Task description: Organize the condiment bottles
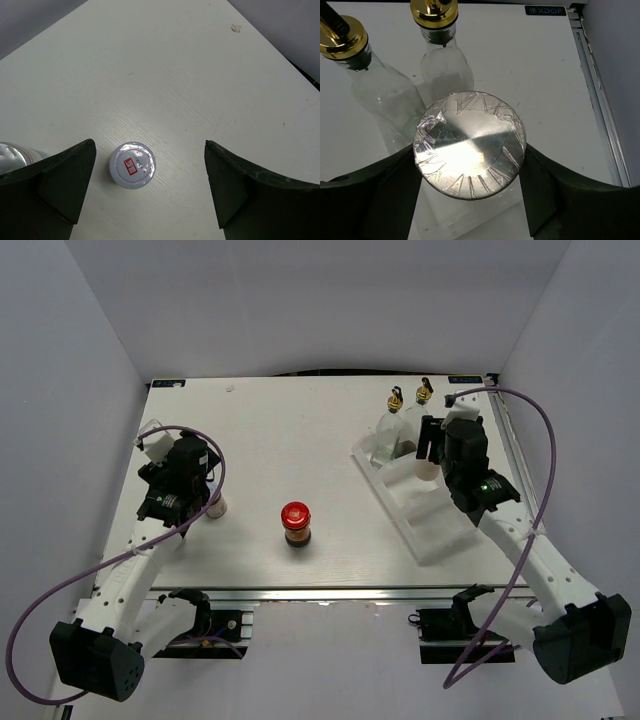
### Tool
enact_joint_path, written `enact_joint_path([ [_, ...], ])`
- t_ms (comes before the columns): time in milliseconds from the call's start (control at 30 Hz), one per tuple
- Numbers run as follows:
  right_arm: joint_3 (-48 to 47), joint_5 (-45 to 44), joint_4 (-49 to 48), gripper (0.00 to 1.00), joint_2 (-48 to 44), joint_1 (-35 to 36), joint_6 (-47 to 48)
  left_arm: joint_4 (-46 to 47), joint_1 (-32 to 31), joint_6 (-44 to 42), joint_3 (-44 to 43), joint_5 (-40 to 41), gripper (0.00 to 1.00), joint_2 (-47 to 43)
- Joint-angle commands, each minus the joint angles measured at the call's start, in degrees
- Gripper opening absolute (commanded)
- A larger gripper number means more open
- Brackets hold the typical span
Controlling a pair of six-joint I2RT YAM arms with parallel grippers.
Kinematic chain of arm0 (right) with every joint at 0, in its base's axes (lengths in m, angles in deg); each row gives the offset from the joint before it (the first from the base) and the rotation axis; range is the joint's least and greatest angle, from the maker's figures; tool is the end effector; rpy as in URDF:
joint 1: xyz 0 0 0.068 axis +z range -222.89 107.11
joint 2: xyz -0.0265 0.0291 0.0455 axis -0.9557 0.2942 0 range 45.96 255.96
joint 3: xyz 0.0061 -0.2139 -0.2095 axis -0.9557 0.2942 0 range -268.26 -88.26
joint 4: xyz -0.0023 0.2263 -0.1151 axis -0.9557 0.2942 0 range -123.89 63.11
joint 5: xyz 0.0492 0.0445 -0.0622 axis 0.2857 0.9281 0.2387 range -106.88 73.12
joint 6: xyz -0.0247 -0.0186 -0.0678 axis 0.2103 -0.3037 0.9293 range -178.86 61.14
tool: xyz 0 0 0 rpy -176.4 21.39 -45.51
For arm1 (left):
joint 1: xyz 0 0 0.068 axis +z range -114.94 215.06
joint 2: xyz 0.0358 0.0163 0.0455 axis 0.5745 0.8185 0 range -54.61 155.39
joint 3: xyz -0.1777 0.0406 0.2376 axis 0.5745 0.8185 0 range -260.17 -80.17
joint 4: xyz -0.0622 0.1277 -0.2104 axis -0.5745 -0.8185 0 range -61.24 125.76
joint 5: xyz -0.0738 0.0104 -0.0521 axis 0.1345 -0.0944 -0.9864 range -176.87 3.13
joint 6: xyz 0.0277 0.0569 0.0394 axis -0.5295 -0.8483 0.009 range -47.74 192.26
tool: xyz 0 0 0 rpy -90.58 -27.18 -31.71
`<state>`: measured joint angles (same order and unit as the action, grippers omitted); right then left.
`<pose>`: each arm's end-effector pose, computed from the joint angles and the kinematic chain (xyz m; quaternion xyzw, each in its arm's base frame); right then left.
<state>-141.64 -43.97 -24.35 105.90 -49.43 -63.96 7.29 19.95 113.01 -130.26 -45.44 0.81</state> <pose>0.2323 0.0697 0.3623 0.0150 0.7895 -0.0373 0.6125 0.2005 -0.0113 0.3239 -0.3455 0.7676 0.0693 0.5354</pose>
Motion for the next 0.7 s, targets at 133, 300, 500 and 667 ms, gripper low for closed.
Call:
enact_joint_path([
  [133, 3.90, 7.04, -18.50, 0.00, 3.51, -4.83, 0.71, -2.99, 0.35, 1.35, -0.98, 1.81, 0.98, -1.19],
  [300, 6.18, 8.46, -20.17, 0.00, 5.36, -6.67, -0.34, -5.80, 0.35, 3.28, -1.51, 2.34, 0.98, -1.80],
  [500, 12.42, 11.71, -28.16, 0.06, 7.20, -7.29, -0.08, -9.93, 0.35, 6.44, -1.86, 4.36, 0.98, -4.09],
  [667, 17.17, 12.32, -36.24, 0.15, 9.22, -7.55, 2.02, -14.15, 0.26, 8.11, -1.60, 4.54, 0.98, -5.58],
])
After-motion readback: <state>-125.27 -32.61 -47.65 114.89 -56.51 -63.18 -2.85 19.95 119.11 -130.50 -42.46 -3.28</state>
